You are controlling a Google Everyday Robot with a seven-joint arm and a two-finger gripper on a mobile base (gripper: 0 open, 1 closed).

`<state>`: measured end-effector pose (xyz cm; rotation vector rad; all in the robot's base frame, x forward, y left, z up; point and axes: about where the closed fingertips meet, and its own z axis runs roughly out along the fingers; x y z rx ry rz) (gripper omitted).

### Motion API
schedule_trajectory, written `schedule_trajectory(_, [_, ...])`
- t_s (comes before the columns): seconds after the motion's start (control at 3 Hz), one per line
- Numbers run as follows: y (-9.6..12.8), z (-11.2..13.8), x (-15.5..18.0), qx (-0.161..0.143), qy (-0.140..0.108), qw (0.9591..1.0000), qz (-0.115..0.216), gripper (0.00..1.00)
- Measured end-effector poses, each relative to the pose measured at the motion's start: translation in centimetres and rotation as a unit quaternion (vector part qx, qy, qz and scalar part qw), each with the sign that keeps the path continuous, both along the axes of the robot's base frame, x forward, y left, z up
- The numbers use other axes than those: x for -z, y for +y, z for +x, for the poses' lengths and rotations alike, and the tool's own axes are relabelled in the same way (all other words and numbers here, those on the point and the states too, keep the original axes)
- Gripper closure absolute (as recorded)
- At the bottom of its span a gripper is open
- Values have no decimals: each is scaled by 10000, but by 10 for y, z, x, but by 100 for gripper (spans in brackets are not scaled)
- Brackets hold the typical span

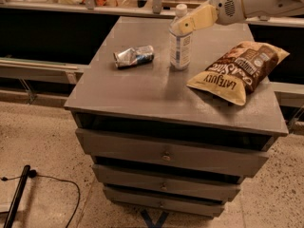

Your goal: Place blue plastic bottle upright

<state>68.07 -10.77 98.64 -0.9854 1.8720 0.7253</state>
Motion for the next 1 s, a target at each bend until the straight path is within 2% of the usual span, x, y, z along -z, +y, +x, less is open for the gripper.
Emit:
schedule_trajectory(0.33, [-17,8,-4,155,-48,9995,273,0])
schedule_trajectory(0.67, [-55,19,-12,528,-299,9977,316,0])
schedule_trajectory(1.0, [-90,28,-16,887,-495,9946,206,0])
